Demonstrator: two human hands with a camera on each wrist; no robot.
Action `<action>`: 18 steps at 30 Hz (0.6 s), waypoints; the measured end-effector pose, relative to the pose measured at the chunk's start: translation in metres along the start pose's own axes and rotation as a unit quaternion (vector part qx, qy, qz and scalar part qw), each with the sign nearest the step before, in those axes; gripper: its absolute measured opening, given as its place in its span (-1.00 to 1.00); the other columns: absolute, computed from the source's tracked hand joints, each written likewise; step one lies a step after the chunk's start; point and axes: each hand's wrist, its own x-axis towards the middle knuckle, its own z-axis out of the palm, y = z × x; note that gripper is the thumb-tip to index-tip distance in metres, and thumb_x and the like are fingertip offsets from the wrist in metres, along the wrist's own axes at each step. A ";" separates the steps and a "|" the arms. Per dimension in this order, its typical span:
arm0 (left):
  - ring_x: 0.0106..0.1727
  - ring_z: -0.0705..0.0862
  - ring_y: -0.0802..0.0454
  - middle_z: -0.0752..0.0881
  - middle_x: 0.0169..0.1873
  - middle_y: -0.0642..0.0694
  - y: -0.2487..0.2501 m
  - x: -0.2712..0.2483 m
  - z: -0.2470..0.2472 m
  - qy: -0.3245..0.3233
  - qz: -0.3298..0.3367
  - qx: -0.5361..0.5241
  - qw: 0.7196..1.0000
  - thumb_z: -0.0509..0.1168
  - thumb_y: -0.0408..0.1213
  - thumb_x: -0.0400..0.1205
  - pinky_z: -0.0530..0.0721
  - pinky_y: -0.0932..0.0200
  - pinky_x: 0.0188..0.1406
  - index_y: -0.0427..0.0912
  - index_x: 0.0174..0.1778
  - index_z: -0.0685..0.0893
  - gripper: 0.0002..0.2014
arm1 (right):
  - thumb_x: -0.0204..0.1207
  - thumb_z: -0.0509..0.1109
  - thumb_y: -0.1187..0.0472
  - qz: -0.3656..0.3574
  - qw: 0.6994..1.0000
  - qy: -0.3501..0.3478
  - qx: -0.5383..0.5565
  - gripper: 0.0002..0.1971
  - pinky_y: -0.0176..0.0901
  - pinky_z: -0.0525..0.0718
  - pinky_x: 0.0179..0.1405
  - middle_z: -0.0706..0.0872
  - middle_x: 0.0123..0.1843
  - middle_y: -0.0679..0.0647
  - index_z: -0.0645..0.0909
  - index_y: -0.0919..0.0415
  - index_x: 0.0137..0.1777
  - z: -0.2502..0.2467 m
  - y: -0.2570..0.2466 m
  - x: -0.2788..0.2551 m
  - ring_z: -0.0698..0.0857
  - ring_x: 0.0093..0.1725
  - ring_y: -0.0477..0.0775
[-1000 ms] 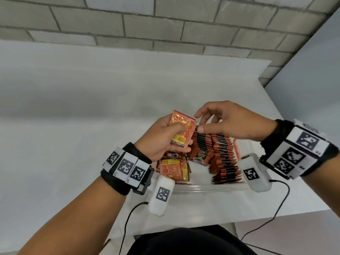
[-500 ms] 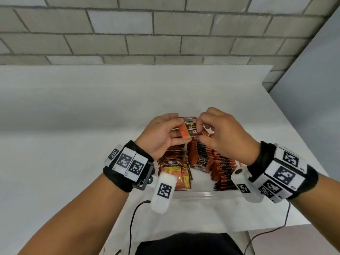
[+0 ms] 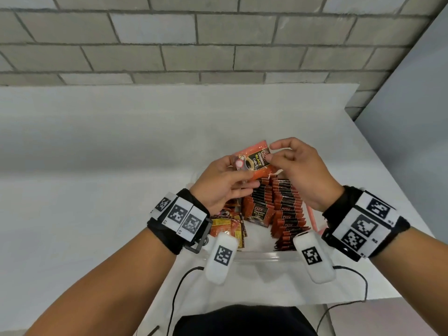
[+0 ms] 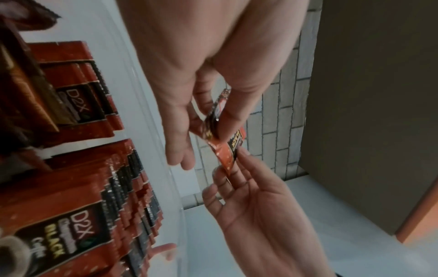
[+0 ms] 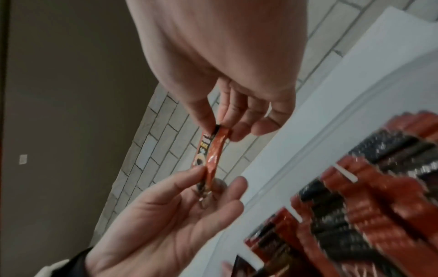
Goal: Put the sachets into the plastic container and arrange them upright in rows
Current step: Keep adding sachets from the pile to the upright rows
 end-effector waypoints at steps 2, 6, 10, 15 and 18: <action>-0.11 0.80 -0.07 0.79 -0.04 -0.18 -0.003 -0.002 -0.001 -0.004 -0.022 0.040 0.999 0.37 -0.45 0.58 0.76 -0.01 0.06 -0.18 0.15 0.61 -0.76 | 0.54 0.42 0.31 0.025 0.999 -0.021 0.017 -0.90 -0.22 0.63 -0.27 0.76 -0.24 -0.01 0.61 0.12 -0.02 0.004 0.004 -0.002 0.70 -0.27 -0.10; -0.08 0.77 -0.06 0.77 0.00 -0.20 -0.007 -0.004 -0.006 0.015 -0.073 0.112 0.991 0.38 -0.30 0.61 0.76 -0.01 0.03 -0.16 0.01 0.64 -0.90 | 0.50 0.46 0.35 -0.006 0.997 -0.042 -0.062 -0.88 -0.22 0.71 -0.29 0.71 -0.21 0.01 0.64 0.12 -0.09 -0.003 0.006 -0.006 0.69 -0.28 -0.05; -0.13 0.73 -0.02 0.69 0.07 -0.17 -0.006 -0.007 -0.016 0.053 -0.091 0.139 0.985 0.25 -0.25 0.67 0.74 0.10 -0.22 -0.19 0.13 0.62 -0.83 | 0.48 0.50 0.27 0.000 0.960 -0.134 -0.245 -0.89 -0.31 0.65 -0.31 0.70 -0.18 0.00 0.66 0.09 -0.06 -0.016 0.008 -0.009 0.69 -0.31 -0.09; 0.08 0.68 -0.19 0.63 0.14 -0.30 -0.002 0.003 -0.016 0.064 -0.162 0.073 0.982 0.25 -0.06 0.66 0.70 0.06 -0.02 -0.31 0.27 0.53 -0.59 | 0.46 0.52 0.21 -0.018 0.864 -0.248 -0.439 -0.88 -0.49 0.49 -0.32 0.72 -0.26 -0.09 0.63 0.06 -0.09 0.002 0.024 -0.009 0.64 -0.32 -0.22; 0.30 0.57 -0.29 0.52 0.35 -0.40 -0.002 0.012 -0.011 0.059 -0.191 0.045 0.979 0.24 0.00 0.66 0.61 -0.01 0.19 -0.36 0.47 0.39 -0.41 | 0.48 0.48 0.24 -0.044 0.824 -0.262 -0.501 -0.93 -0.46 0.41 -0.35 0.70 -0.28 -0.06 0.65 0.16 -0.09 0.014 0.024 -0.004 0.61 -0.30 -0.14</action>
